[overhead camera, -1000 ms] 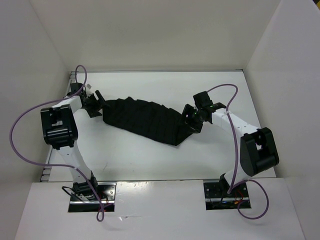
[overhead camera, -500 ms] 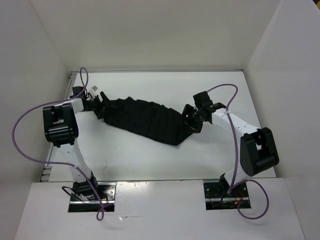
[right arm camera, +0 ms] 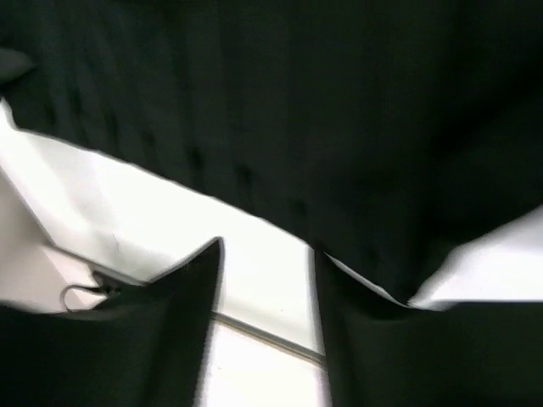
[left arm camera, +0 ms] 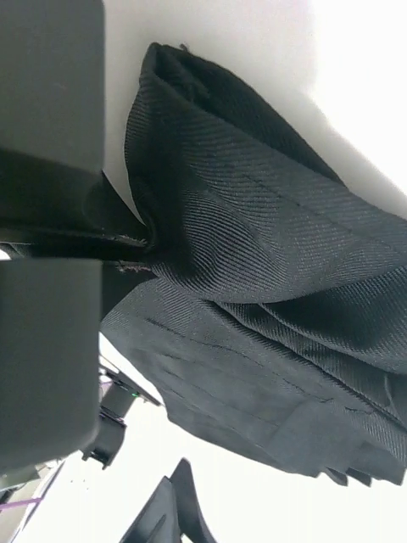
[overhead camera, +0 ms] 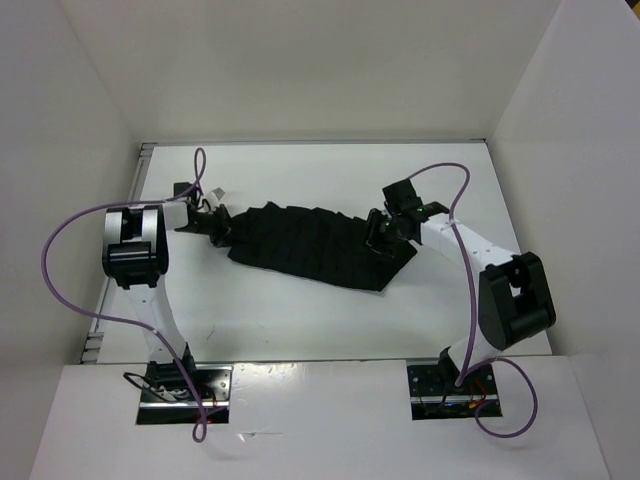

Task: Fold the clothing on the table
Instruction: Fold the skirt

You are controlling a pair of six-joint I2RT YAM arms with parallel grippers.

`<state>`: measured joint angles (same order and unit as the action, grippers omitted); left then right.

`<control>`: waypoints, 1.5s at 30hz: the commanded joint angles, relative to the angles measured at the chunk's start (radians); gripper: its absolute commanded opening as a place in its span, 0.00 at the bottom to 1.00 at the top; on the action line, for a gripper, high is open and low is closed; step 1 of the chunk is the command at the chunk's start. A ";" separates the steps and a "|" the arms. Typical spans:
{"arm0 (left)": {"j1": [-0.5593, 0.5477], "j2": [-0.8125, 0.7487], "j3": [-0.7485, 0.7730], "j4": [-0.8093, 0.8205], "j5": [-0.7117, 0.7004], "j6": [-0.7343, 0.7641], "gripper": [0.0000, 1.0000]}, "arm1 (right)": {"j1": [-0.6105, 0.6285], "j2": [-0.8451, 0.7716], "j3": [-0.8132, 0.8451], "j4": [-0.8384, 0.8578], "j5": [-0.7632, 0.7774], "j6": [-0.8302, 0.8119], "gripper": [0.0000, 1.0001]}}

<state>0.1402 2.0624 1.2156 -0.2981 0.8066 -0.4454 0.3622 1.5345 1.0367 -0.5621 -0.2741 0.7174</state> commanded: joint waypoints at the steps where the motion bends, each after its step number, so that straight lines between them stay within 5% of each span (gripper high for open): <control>1: -0.024 -0.039 -0.033 -0.027 -0.035 0.018 0.00 | 0.061 0.041 0.077 0.034 -0.085 -0.059 0.47; 2: -0.033 -0.063 -0.033 -0.027 -0.035 0.004 0.00 | 0.076 0.059 0.092 0.044 -0.109 -0.078 0.35; 3: -0.033 -0.073 -0.033 -0.027 -0.035 0.004 0.00 | 0.108 0.081 0.103 0.044 -0.147 -0.087 0.13; 5: -0.043 -0.096 -0.033 -0.036 -0.046 0.004 0.00 | 0.147 0.159 0.149 0.044 -0.157 -0.110 0.00; 11: -0.044 -0.105 -0.033 -0.036 -0.055 -0.007 0.00 | 0.241 0.338 0.267 0.053 -0.243 -0.141 0.00; 29: -0.062 -0.148 -0.012 -0.045 -0.055 -0.025 0.00 | 0.250 0.657 0.503 0.024 -0.359 -0.213 0.00; 36: -0.062 -0.222 0.088 -0.085 -0.056 -0.035 0.00 | 0.250 0.682 0.473 0.014 -0.379 -0.245 0.00; 45: -0.062 -0.199 0.107 -0.105 -0.076 -0.035 0.00 | 0.250 0.503 0.454 -0.004 -0.389 -0.254 0.00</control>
<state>0.0715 1.8851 1.2926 -0.4026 0.7284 -0.4770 0.6064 2.1422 1.4960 -0.5472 -0.6640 0.4896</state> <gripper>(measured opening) 0.028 0.001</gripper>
